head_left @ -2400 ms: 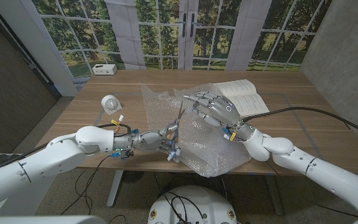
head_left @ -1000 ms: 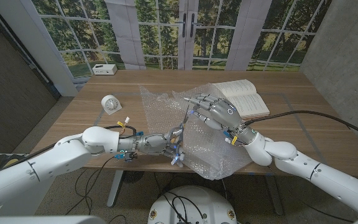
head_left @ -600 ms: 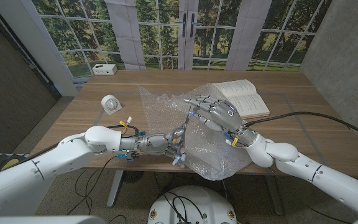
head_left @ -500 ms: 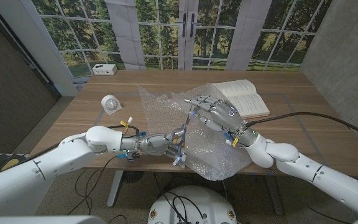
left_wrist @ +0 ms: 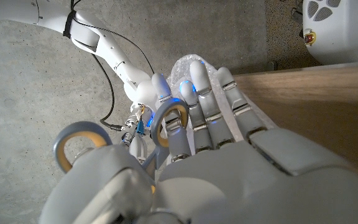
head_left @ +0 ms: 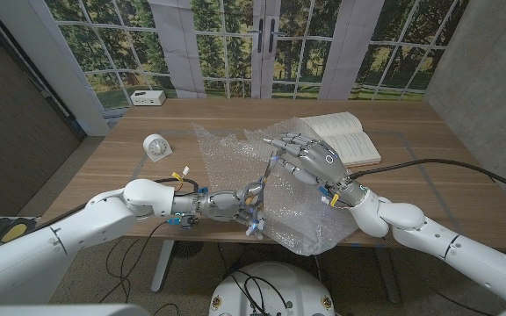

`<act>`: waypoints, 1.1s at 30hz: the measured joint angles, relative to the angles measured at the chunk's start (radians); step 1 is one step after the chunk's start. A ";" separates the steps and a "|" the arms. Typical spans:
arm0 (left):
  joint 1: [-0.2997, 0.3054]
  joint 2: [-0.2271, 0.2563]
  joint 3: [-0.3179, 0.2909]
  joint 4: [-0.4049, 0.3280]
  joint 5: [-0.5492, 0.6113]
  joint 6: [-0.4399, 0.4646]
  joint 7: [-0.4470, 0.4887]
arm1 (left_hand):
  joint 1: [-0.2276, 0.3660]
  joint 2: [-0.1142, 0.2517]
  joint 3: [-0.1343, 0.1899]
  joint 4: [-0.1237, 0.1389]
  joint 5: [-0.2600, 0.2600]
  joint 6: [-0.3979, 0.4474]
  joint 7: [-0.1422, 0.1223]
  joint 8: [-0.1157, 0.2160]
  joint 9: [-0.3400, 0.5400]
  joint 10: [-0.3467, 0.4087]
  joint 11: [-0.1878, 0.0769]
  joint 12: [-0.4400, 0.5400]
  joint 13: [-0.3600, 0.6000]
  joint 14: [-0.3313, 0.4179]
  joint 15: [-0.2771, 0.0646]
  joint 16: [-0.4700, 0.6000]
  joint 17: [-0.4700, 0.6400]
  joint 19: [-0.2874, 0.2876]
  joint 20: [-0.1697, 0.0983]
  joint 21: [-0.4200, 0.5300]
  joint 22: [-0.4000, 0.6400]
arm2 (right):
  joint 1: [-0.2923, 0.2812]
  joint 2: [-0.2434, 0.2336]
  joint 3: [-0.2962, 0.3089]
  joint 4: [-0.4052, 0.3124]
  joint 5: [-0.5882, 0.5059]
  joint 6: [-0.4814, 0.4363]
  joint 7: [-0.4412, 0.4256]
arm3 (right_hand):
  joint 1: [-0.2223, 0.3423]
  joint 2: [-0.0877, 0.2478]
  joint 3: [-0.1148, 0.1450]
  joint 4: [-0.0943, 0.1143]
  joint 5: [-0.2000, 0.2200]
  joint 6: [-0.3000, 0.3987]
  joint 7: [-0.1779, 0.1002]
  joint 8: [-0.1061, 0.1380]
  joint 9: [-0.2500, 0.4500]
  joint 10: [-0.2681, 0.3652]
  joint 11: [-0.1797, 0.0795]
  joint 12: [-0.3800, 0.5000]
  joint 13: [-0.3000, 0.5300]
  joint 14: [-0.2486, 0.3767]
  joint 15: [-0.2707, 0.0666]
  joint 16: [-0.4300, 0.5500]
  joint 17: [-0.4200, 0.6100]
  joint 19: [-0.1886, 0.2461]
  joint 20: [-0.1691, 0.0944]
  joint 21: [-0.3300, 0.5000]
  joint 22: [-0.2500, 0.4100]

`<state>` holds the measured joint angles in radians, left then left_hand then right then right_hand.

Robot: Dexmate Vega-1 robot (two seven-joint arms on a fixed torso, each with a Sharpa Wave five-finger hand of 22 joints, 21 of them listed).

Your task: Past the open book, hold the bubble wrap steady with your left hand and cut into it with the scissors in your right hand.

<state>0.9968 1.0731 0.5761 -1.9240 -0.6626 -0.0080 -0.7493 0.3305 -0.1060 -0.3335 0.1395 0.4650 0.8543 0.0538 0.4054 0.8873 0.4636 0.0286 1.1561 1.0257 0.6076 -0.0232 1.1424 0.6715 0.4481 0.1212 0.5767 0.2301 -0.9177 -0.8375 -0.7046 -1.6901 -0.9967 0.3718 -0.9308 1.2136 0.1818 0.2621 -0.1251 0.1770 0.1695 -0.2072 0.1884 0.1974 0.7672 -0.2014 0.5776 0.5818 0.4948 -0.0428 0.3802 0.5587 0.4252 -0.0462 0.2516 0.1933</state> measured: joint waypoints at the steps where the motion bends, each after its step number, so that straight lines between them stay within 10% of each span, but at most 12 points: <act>1: 0.000 0.000 0.000 0.001 0.000 0.000 0.000 | 0.000 0.000 0.000 0.000 0.000 0.000 0.000 0.000 0.000 0.000 0.000 0.000 0.000 0.000 0.000 0.000 0.000 0.000 0.000 0.000 0.000 | 0.000 0.000 0.000 0.000 -0.001 0.000 0.000 | 0.000 0.000 0.000 0.000 0.000 0.000 0.000 0.000 0.000 -0.001 0.001 0.000 0.000 0.000 0.000 0.000 0.000 0.000 0.000 0.000 0.000; 33: -0.032 -0.024 0.021 0.023 0.006 0.004 -0.033 | -0.001 -0.001 0.001 0.001 0.000 0.002 -0.002 -0.007 0.005 0.003 -0.003 0.000 0.003 0.000 0.000 0.000 -0.002 0.000 0.000 -0.004 0.000 | -0.011 -0.010 -0.004 -0.013 -0.013 0.000 0.006 | 0.000 0.000 0.000 0.000 0.000 0.000 0.000 0.000 0.000 -0.003 0.003 0.008 -0.003 0.005 -0.005 -0.007 0.009 0.000 0.000 0.000 0.000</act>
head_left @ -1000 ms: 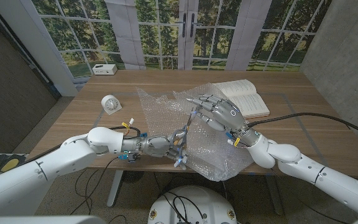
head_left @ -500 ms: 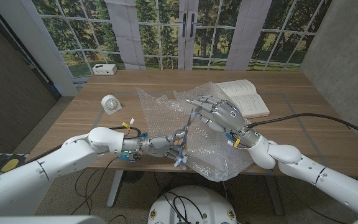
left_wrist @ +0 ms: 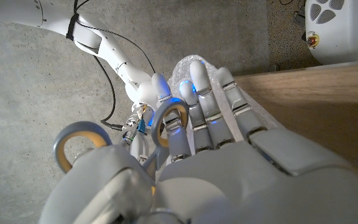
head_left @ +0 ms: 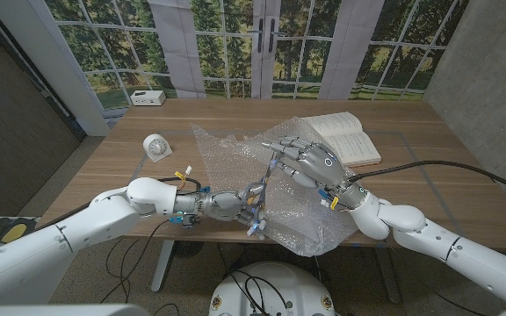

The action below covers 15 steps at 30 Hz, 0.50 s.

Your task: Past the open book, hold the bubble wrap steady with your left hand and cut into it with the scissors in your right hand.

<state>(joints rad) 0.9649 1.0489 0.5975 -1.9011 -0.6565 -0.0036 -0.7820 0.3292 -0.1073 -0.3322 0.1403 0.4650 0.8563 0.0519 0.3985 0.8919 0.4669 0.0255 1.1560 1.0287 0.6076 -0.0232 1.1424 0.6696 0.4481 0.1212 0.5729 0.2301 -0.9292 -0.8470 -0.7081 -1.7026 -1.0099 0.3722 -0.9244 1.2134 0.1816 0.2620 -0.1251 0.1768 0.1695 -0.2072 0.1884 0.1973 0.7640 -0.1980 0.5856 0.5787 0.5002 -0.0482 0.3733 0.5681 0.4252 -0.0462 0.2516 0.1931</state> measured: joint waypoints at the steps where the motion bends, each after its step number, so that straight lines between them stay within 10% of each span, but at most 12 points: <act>1: -0.001 -0.001 0.001 0.000 0.000 0.001 -0.001 | 0.000 0.000 0.000 0.000 0.000 0.000 0.000 -0.001 0.000 0.000 0.000 0.000 0.001 0.000 0.000 0.000 0.000 0.000 0.000 0.000 0.000 | 0.000 0.000 0.000 0.000 0.000 0.000 0.000 | 0.000 0.000 0.000 0.000 0.000 0.000 0.000 0.000 0.000 0.000 0.000 0.000 0.000 0.000 0.000 0.000 0.000 0.000 0.000 0.000 0.000; 15: -0.008 -0.005 0.006 0.001 0.003 0.005 -0.005 | 0.000 0.000 0.001 -0.001 0.000 0.000 0.000 -0.002 0.005 0.000 0.000 0.000 0.002 0.000 0.000 0.000 0.000 0.000 0.000 -0.004 0.005 | -0.007 -0.007 0.001 -0.011 -0.002 0.002 -0.008 | 0.000 0.000 0.003 0.003 0.005 0.000 0.000 0.000 0.000 -0.002 0.002 0.003 -0.001 0.000 0.000 -0.005 0.005 0.000 0.000 0.000 0.000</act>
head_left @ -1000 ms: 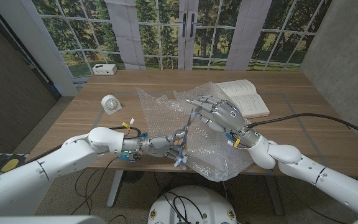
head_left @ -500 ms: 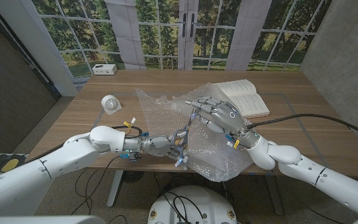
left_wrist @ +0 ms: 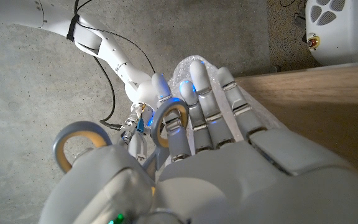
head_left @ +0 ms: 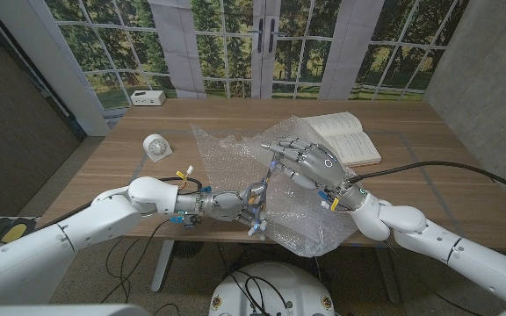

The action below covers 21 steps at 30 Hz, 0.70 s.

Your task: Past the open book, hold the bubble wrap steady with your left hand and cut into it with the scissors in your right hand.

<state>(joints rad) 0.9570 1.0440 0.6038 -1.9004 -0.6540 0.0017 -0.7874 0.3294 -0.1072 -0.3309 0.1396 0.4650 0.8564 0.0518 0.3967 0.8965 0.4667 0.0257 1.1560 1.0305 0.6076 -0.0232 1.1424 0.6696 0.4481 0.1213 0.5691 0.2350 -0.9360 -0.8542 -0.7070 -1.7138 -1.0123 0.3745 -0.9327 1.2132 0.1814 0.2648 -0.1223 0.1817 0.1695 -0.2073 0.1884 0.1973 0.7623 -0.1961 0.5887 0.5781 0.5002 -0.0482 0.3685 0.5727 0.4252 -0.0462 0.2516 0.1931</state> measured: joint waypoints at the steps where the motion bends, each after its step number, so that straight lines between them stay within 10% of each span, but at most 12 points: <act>1: 0.000 0.000 0.000 0.000 0.000 0.000 0.000 | 0.000 0.000 0.000 0.000 0.000 0.000 0.000 0.000 0.000 0.000 0.000 0.000 0.000 0.000 0.000 0.000 0.000 0.000 0.000 0.000 0.000 | 0.000 0.000 0.000 0.000 0.000 0.000 -0.002 | 0.000 0.000 0.000 0.000 0.000 0.000 0.000 0.000 0.000 0.000 0.000 0.000 0.000 0.000 0.000 0.000 0.000 0.000 0.000 0.000 0.000; 21: 0.007 -0.005 0.001 0.005 0.002 -0.020 -0.001 | 0.000 0.000 0.000 0.000 0.000 0.002 -0.001 -0.006 0.000 0.003 -0.002 -0.008 0.005 0.000 0.000 0.000 0.000 0.000 0.000 -0.002 0.000 | -0.015 0.000 0.010 -0.017 -0.003 -0.011 0.007 | 0.005 0.005 0.000 0.000 0.000 0.008 0.000 0.004 0.000 -0.008 0.000 0.001 -0.006 0.005 0.005 0.000 0.005 0.000 0.000 0.000 0.000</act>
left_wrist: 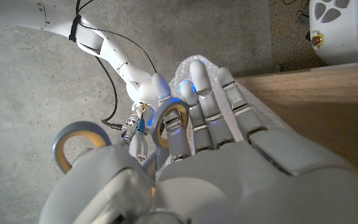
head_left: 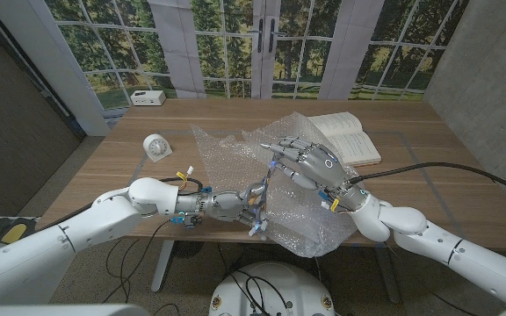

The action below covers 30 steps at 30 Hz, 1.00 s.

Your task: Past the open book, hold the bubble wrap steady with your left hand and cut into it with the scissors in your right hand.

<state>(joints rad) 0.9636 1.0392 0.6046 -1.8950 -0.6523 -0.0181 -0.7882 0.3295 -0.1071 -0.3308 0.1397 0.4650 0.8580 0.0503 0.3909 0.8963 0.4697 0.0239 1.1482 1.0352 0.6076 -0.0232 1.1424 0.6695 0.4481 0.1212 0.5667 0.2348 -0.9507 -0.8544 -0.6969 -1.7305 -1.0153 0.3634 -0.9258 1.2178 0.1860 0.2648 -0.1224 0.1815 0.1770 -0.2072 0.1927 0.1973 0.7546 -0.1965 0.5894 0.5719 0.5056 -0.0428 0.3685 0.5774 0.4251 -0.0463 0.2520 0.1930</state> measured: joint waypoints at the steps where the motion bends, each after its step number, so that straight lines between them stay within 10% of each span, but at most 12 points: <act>1: 0.000 0.000 0.000 0.000 0.001 -0.007 0.000 | 0.000 0.000 0.000 0.000 0.000 0.000 0.000 -0.001 0.000 0.003 -0.001 0.000 0.000 0.000 0.000 0.000 0.001 0.000 0.000 -0.002 0.000 | 0.000 0.002 0.000 0.002 0.000 -0.002 0.002 | 0.000 0.000 0.000 0.000 0.000 0.000 0.000 0.000 0.000 0.000 0.000 0.000 0.000 0.000 0.000 0.000 0.000 0.000 0.000 0.004 0.000; 30: -0.009 -0.028 0.010 0.023 0.005 -0.022 -0.006 | 0.012 -0.001 -0.003 -0.003 0.000 0.005 0.002 -0.007 0.002 0.006 0.000 -0.001 0.002 0.000 0.000 0.004 0.007 0.000 0.000 -0.002 0.005 | -0.002 0.001 0.002 -0.002 0.012 0.011 -0.005 | 0.005 -0.005 0.000 0.000 -0.001 0.011 0.000 0.000 0.000 -0.002 0.002 0.003 -0.002 0.005 -0.005 0.000 0.005 0.000 0.000 0.004 0.000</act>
<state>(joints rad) 0.9548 1.0107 0.6144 -1.8723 -0.6469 -0.0397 -0.7946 0.3416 -0.1085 -0.3342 0.1362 0.4650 0.8632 0.0518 0.3842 0.8981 0.4758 0.0236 1.1476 1.0374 0.6076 -0.0232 1.1465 0.6762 0.4481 0.1212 0.5652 0.2396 -0.9529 -0.8532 -0.6945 -1.7329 -1.0029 0.3747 -0.9308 1.2228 0.1805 0.2647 -0.1224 0.1808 0.1878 -0.2073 0.1927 0.1973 0.7531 -0.1944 0.5924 0.5700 0.5109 -0.0482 0.3686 0.5819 0.4252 -0.0462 0.2555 0.1930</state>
